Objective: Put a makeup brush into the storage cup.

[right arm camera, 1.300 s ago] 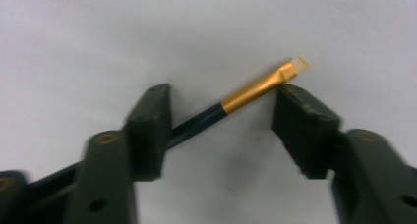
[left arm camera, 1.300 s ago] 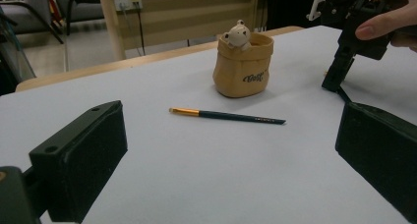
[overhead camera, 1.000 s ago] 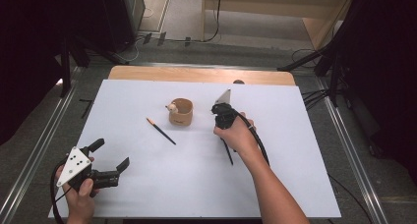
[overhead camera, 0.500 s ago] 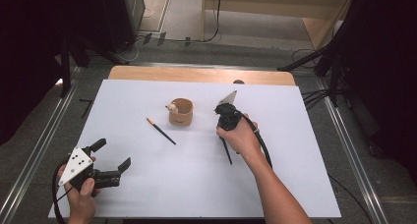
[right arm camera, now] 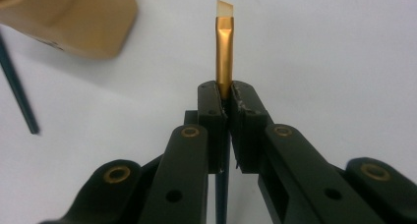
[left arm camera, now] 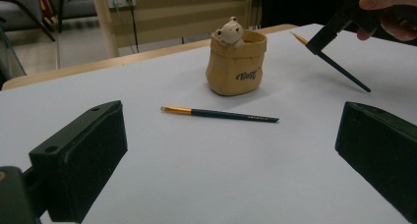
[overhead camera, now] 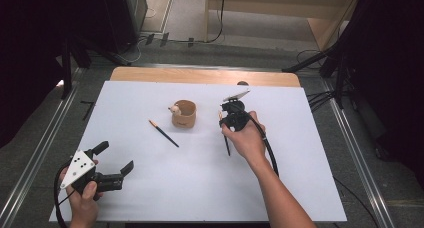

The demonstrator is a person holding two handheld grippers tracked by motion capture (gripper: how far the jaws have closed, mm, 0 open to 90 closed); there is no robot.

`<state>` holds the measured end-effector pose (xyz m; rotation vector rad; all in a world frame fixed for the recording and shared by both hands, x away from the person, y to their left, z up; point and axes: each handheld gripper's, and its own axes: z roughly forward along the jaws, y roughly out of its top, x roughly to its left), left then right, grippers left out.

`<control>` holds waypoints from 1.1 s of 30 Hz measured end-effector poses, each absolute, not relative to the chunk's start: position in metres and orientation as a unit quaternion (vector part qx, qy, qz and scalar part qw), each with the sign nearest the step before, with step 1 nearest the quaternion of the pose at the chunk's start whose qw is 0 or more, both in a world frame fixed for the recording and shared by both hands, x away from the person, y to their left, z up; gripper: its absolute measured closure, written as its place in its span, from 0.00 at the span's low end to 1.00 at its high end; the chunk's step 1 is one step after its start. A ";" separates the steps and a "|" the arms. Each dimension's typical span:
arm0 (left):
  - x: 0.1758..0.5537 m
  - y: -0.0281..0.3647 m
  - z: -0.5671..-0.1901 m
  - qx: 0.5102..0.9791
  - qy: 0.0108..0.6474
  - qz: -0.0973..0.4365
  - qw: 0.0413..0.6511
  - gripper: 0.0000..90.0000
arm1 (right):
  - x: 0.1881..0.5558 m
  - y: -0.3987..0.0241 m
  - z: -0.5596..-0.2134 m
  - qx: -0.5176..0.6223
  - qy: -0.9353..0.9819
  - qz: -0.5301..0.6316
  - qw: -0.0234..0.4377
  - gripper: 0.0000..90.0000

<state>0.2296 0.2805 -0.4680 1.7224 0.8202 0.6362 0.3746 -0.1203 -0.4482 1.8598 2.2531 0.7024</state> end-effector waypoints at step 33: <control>0.239 0.266 -0.461 0.718 0.335 0.257 0.553 0.00 | 0.337 -0.122 -0.425 0.496 0.654 0.510 0.256 0.95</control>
